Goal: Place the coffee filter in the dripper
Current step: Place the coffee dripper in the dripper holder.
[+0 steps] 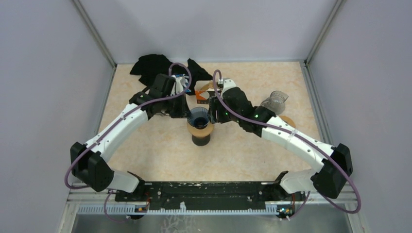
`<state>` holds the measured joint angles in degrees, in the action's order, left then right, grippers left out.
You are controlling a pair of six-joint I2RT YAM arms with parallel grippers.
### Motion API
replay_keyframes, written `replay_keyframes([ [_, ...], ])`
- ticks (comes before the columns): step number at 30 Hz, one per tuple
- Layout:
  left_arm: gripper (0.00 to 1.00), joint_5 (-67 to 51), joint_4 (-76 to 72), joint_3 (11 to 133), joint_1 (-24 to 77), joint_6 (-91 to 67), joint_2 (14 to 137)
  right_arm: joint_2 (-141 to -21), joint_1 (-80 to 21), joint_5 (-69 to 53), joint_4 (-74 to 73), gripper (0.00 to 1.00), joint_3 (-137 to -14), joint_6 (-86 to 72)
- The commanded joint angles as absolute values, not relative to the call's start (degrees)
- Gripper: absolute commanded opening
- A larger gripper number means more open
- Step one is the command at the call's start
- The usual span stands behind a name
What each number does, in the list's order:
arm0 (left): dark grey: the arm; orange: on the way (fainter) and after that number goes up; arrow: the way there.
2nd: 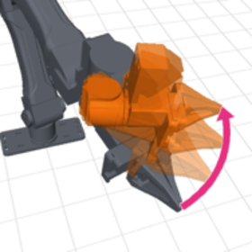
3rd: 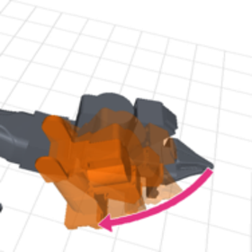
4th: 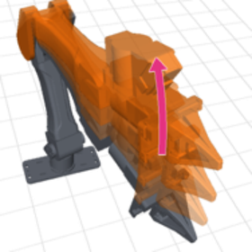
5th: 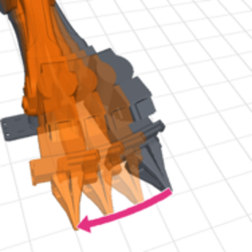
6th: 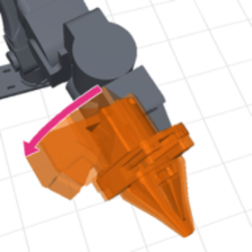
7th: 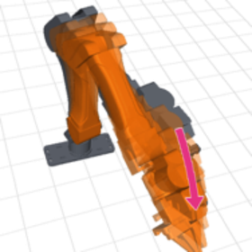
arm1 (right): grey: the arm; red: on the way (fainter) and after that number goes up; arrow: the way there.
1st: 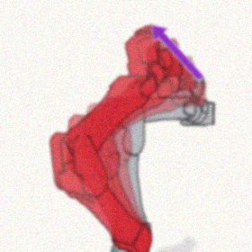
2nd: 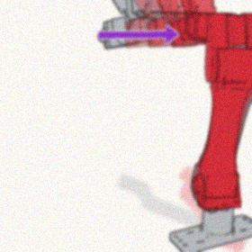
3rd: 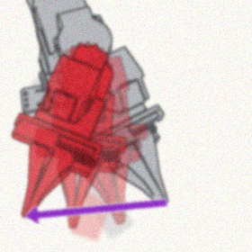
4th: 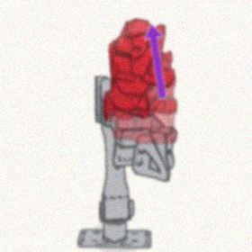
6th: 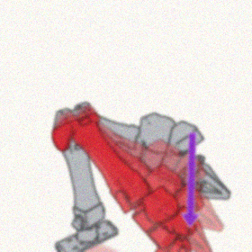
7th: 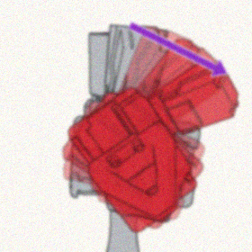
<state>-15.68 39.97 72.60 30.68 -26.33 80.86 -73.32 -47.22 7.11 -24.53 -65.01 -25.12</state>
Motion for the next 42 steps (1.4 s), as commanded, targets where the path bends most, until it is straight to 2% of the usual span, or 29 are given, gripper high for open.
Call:
replay_keyframes([
  [1, 0.0, -13.81, 41.8, 74.66, 31.45, -25.1, 81.95, -74.84, -45.79, 3.15, -20.42, 0.55, -69.22, -26.73],
  [15, 0.0, -12.62, 45.82, 76.59, 31.78, -24.15, 82.7, -79.83, -44.64, 0.26, -21.31, 0.31, -70.92, -28.29],
  [19, 0.0, -12.61, 46.3, 76.82, 31.82, -24.08, 82.92, -80.8, -44.58, 0.0, -21.83, 0.17, -70.88, -28.52],
  [26, 0.0, -12.74, 46.71, 76.82, 31.99, -23.8, 83.29, -82.28, -44.57, -0.77, -24.02, 0.03, -71.41, -28.74],
  [29, 0.0, -13.28, 46.7, 76.6, 32.16, -23.82, 83.73, -82.97, -44.56, -0.75, -25.22, 0.0, -71.75, -28.77],
  [42, 0.0, -12.82, 46.59, 74.71, 32.99, -24.07, 85.24, -84.03, -44.58, -1.83, -25.31, 0.0, -68.13, -29.48],
])
